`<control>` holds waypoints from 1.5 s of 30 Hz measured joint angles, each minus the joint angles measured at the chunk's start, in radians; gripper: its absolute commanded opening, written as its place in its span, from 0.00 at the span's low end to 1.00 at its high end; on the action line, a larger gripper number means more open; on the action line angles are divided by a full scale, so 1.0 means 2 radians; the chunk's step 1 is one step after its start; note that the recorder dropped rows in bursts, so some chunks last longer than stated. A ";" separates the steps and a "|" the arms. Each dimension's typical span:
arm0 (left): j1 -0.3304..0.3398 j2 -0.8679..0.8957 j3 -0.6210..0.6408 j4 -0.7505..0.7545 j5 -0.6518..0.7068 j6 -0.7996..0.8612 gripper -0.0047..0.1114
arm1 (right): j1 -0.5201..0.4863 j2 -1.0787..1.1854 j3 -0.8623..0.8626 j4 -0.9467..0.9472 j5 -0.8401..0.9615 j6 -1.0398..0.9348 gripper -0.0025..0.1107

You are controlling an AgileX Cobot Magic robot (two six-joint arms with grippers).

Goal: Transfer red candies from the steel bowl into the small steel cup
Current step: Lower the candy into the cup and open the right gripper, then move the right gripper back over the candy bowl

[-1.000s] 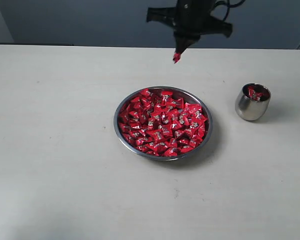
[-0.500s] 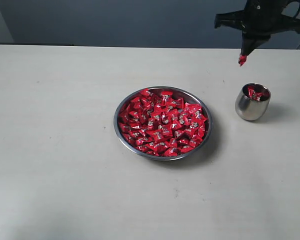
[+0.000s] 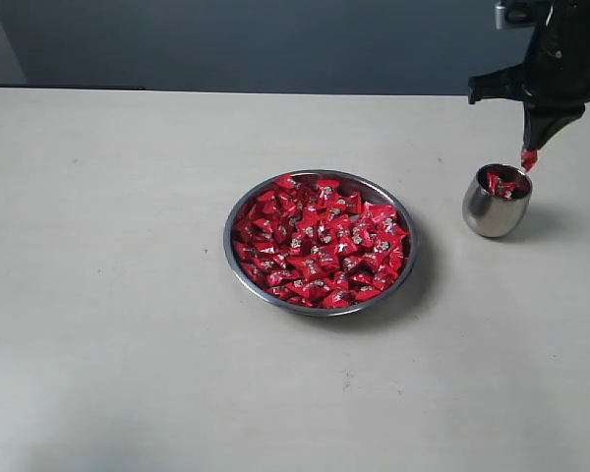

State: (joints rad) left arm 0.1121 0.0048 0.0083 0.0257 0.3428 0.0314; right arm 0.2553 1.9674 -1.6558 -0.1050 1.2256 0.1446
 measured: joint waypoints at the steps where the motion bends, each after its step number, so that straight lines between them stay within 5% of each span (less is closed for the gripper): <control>1: 0.000 0.000 0.000 0.000 0.000 0.000 0.04 | -0.001 -0.006 0.009 0.000 0.000 0.000 0.02; 39: 0.000 0.000 0.000 0.000 0.000 0.000 0.04 | -0.021 0.033 0.051 0.029 -0.085 -0.046 0.02; 45: 0.000 0.000 0.000 0.000 0.000 0.000 0.04 | -0.021 0.033 0.051 0.029 -0.085 -0.050 0.27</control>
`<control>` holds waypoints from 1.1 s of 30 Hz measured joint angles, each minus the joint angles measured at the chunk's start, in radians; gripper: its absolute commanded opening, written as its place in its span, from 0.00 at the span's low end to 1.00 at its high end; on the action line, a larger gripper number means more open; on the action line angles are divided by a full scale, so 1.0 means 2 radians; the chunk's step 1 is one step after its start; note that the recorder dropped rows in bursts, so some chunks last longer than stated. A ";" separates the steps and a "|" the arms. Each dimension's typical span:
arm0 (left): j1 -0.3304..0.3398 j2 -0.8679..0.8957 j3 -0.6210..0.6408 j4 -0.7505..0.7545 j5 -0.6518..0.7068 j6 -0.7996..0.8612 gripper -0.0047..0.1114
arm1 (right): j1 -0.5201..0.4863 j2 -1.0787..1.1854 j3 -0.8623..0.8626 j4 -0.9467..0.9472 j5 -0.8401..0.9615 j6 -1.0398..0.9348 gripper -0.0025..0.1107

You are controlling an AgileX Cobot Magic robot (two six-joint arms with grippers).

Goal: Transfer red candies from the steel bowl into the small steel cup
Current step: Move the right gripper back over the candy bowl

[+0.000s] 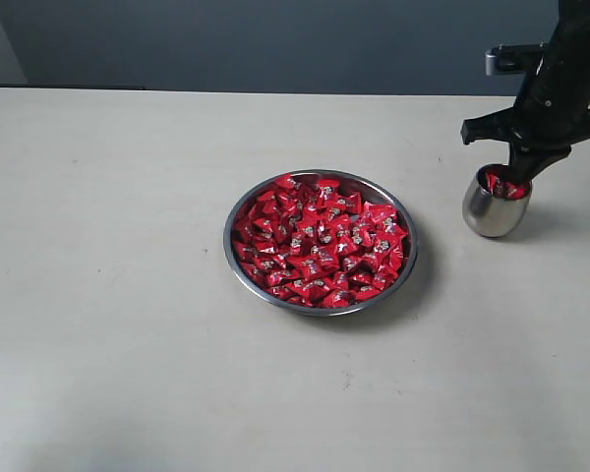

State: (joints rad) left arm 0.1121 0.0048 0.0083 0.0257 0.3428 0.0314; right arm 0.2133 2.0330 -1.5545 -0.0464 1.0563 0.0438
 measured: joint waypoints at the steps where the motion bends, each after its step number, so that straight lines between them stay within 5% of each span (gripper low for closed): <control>1: 0.000 0.000 0.000 0.000 0.000 0.000 0.04 | 0.000 0.000 0.000 0.000 0.000 -0.001 0.32; 13: 0.000 0.000 0.000 0.000 0.000 0.000 0.04 | 0.000 -0.010 -0.031 0.031 0.023 -0.001 0.36; 17: 0.000 0.000 0.000 0.000 0.000 0.000 0.04 | 0.003 -0.029 -0.060 0.168 0.054 -0.037 0.36; 28: 0.000 0.000 0.000 0.000 0.000 0.000 0.04 | 0.200 0.029 -0.069 0.245 -0.001 -0.112 0.35; 33: 0.000 0.000 0.000 0.000 0.000 0.000 0.04 | 0.247 0.089 -0.129 0.230 0.005 -0.117 0.14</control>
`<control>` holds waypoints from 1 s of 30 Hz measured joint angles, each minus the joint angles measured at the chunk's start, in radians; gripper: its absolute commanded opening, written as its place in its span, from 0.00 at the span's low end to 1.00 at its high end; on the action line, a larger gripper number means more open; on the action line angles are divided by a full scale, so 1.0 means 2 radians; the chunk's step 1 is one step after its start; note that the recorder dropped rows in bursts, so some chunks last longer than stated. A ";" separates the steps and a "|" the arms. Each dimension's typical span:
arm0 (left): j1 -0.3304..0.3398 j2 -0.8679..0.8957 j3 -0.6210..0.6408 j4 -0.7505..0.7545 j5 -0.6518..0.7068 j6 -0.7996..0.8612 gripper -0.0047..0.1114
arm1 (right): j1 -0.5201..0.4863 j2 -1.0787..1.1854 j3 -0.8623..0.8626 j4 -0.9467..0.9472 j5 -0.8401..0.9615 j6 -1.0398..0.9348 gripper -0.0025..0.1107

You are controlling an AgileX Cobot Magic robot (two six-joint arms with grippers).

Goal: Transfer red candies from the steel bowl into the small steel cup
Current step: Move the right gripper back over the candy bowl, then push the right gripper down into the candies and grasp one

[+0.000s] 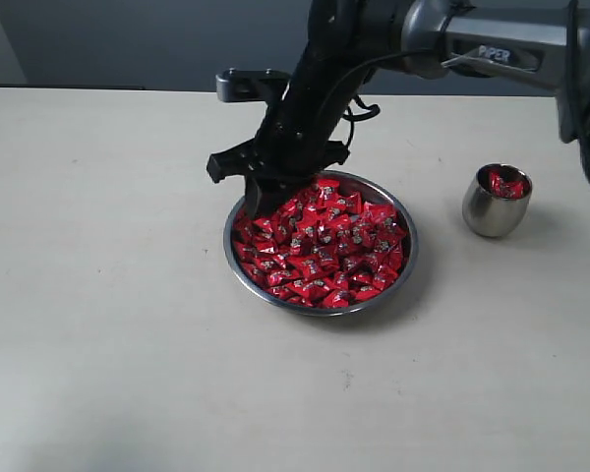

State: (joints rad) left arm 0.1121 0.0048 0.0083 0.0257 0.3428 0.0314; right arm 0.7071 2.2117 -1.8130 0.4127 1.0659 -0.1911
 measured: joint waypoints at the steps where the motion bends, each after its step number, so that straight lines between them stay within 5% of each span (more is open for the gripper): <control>1: 0.000 0.000 0.000 0.000 0.000 0.000 0.04 | 0.002 0.007 -0.009 -0.004 0.006 -0.001 0.12; 12: 0.000 0.000 0.000 0.000 0.000 0.000 0.04 | 0.012 0.058 -0.066 -0.060 0.072 -0.001 0.14; 18: 0.000 0.000 0.000 0.000 0.000 0.000 0.04 | 0.030 0.061 -0.070 -0.081 0.064 -0.002 0.34; 30: 0.000 0.000 0.000 0.000 0.000 0.000 0.04 | 0.038 0.061 -0.070 -0.109 0.024 -0.002 0.32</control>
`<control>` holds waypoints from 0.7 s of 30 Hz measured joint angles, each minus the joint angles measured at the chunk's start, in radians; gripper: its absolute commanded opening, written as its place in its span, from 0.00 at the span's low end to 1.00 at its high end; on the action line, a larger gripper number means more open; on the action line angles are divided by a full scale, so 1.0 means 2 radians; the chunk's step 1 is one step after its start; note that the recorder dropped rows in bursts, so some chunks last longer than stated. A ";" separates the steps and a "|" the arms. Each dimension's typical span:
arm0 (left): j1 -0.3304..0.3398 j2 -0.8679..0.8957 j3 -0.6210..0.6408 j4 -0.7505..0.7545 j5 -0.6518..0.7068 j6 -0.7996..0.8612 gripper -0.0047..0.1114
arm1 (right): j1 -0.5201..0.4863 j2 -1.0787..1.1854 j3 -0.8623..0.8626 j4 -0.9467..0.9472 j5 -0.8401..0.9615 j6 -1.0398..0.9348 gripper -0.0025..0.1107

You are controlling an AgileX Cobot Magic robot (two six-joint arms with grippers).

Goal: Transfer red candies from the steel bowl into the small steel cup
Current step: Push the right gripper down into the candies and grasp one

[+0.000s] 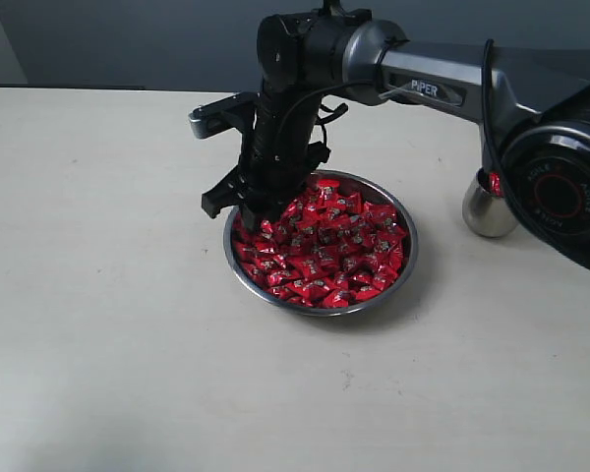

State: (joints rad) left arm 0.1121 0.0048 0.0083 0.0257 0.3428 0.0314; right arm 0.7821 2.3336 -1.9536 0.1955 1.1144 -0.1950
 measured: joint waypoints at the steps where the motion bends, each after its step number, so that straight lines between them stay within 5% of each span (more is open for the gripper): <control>1: 0.000 0.000 0.000 0.000 0.000 0.000 0.04 | 0.000 0.000 0.000 -0.001 -0.002 0.000 0.32; 21: 0.000 0.000 0.000 0.000 0.000 0.000 0.04 | 0.000 0.026 -0.001 -0.001 0.006 0.000 0.32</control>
State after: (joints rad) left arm 0.1121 0.0048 0.0083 0.0257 0.3428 0.0314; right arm 0.7821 2.3855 -1.9550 0.1939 1.1274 -0.1950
